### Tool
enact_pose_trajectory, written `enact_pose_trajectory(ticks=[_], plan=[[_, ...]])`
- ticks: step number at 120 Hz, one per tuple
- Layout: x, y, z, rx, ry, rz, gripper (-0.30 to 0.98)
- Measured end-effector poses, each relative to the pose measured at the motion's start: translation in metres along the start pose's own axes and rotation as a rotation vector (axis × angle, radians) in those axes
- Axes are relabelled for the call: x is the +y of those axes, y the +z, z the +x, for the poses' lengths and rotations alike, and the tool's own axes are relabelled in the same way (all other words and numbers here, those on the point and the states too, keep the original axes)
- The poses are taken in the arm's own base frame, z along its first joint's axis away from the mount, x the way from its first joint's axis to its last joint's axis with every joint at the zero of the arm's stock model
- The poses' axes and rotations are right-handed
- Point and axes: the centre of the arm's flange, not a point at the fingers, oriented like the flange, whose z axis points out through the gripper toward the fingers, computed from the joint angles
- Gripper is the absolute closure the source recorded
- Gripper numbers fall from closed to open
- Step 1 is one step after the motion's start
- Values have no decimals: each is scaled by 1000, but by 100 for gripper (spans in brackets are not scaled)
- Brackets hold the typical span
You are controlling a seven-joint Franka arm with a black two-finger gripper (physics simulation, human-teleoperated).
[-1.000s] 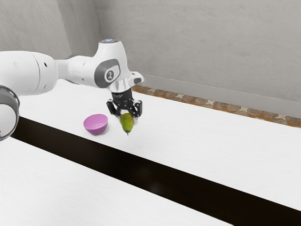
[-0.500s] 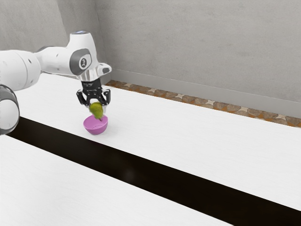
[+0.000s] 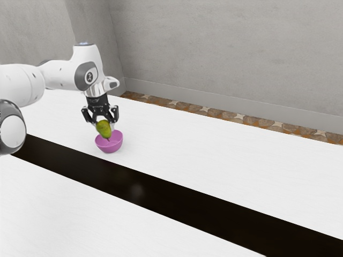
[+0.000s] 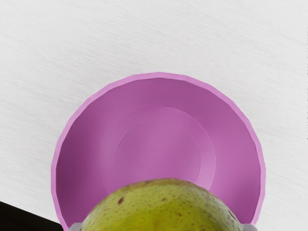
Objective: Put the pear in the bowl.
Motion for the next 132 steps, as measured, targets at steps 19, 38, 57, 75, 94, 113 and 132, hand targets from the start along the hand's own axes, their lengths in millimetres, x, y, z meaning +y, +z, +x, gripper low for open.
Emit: enact_pose_trajectory(ticks=[19, 38, 57, 75, 94, 113, 132], plan=[[-1, 0, 10, 38, 15, -8, 42], [0, 0, 12, 52, 31, -15, 29], [4, 3, 12, 53, 48, -22, 14], [14, -26, -2, 49, 83, -23, 7], [72, -82, -75, 35, 199, -1, 3], [125, -196, -164, 135, 304, 43, 2], [153, -260, -224, 158, 366, 29, 1]])
